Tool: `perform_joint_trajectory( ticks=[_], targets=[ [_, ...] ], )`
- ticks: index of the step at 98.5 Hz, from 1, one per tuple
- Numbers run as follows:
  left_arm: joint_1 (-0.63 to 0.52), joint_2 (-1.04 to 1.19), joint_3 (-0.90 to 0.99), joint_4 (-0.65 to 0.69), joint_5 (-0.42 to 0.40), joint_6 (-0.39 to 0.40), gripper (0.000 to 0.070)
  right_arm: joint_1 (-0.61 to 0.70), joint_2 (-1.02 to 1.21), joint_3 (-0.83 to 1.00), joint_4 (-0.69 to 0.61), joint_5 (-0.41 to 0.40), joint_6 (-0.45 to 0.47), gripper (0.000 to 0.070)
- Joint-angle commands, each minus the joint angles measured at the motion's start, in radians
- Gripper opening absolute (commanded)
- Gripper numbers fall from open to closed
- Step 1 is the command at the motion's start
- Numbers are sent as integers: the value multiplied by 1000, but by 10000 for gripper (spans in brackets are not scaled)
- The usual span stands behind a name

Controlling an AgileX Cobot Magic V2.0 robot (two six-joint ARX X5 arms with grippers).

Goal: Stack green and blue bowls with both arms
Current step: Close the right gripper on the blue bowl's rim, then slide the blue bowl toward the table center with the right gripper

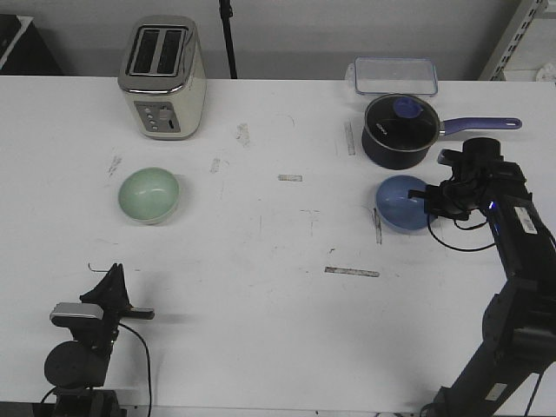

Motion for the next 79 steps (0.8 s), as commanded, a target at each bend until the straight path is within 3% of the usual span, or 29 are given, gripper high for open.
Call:
perform_joint_trajectory(
  ticks=[1, 8, 40, 79],
  targets=[
    [-2, -2, -23, 13, 0, 5, 1, 0, 24, 24, 4, -3, 3, 46],
    [-2, -2, -23, 13, 0, 5, 1, 0, 24, 24, 5, -3, 4, 14],
    [-2, -2, -23, 13, 0, 5, 1, 0, -14, 26, 12, -3, 20, 15],
    [-2, -2, -23, 13, 0, 5, 1, 94, -117, 26, -11, -3, 132, 14]
  ],
)
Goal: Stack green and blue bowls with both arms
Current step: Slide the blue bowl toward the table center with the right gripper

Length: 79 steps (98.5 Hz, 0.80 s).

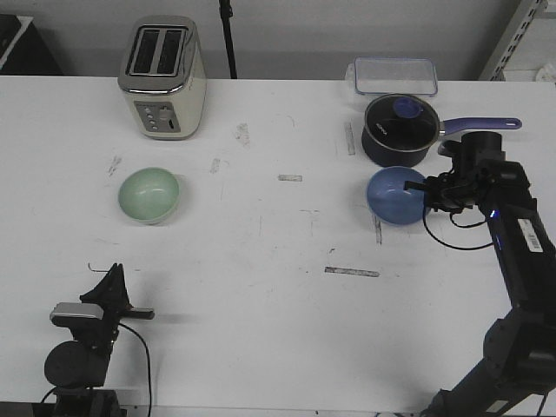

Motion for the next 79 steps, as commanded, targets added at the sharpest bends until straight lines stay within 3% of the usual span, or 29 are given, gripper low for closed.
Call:
perform_joint_trajectory(
  ticks=[1, 9, 10, 11, 26, 79],
  targets=[
    [-2, -2, -23, 13, 0, 5, 1, 34, 1, 24, -4, -4, 37, 14],
    [-2, -2, -23, 13, 0, 5, 1, 90, 0, 24, -12, -4, 50, 14],
    [-2, -2, -23, 13, 0, 5, 1, 116, 0, 24, -14, -4, 57, 14],
    [-2, -2, -23, 13, 0, 5, 1, 290, 6, 22, 22, -5, 101, 14],
    [-2, -2, -23, 13, 0, 5, 1, 396, 20, 19, 35, -5, 136, 14],
    [-2, -2, -23, 13, 0, 5, 1, 551, 127, 15, 127, -52, 206, 14]
  ],
)
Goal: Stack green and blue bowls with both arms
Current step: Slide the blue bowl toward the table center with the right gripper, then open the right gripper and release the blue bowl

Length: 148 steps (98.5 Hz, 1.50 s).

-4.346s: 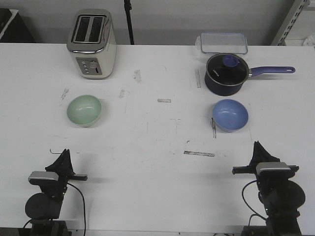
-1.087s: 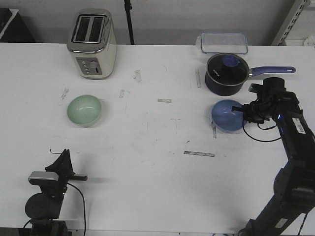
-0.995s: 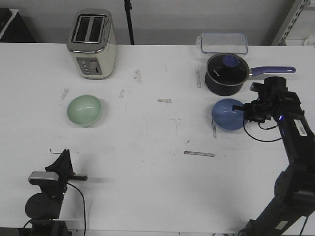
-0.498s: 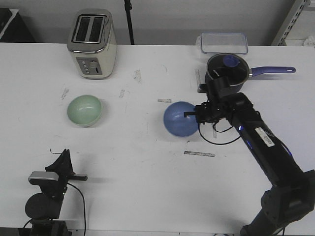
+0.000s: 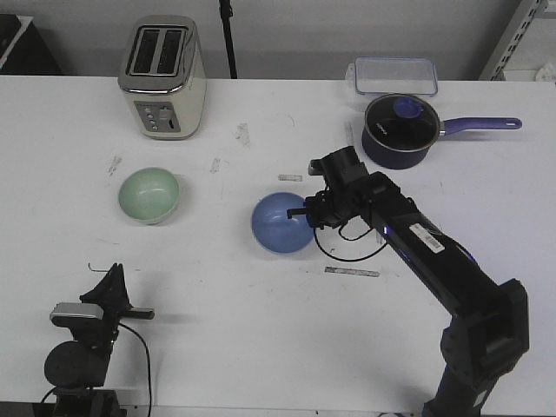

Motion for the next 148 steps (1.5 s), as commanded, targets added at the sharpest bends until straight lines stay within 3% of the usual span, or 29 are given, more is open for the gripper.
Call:
perform_joint_trajectory(
  ticks=[1, 105, 110, 123, 138, 148],
  targets=[
    [-2, -2, -23, 13, 0, 5, 1, 7, 38, 15, 8, -2, 13, 14],
    [-2, -2, -23, 13, 0, 5, 1, 26, 74, 3, 36, 18, 13, 19],
    [-2, -2, -23, 13, 0, 5, 1, 26, 74, 3, 36, 18, 13, 38],
    [-2, -2, -23, 13, 0, 5, 1, 26, 74, 3, 35, 18, 13, 165],
    [-2, -2, -23, 13, 0, 5, 1, 26, 72, 3, 33, 20, 13, 199],
    [-2, -2, -23, 13, 0, 5, 1, 27, 70, 4, 35, 28, 13, 313]
  ],
)
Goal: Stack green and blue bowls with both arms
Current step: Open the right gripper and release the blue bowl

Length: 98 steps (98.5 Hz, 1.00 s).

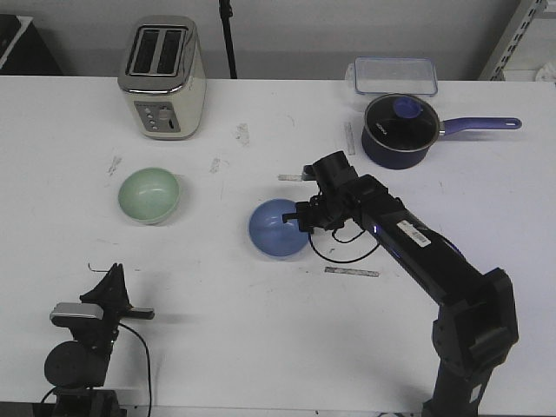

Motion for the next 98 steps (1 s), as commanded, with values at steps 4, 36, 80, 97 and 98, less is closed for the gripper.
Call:
perform_joint_trajectory(
  ticks=[4, 36, 80, 97, 98],
  targets=[
    [-2, -2, -23, 13, 0, 5, 1, 8, 17, 15, 8, 5, 6, 343],
    [-2, -2, -23, 13, 0, 5, 1, 20, -55, 15, 32, 98, -6, 348],
    [-2, -2, -23, 13, 0, 5, 1, 44, -231, -113, 208, 159, -160, 53],
    [-2, -2, -23, 13, 0, 5, 1, 23, -364, -287, 370, 166, -238, 12],
    [-2, -2, -23, 13, 0, 5, 1, 21, -373, -300, 382, 166, -244, 12]
  ],
)
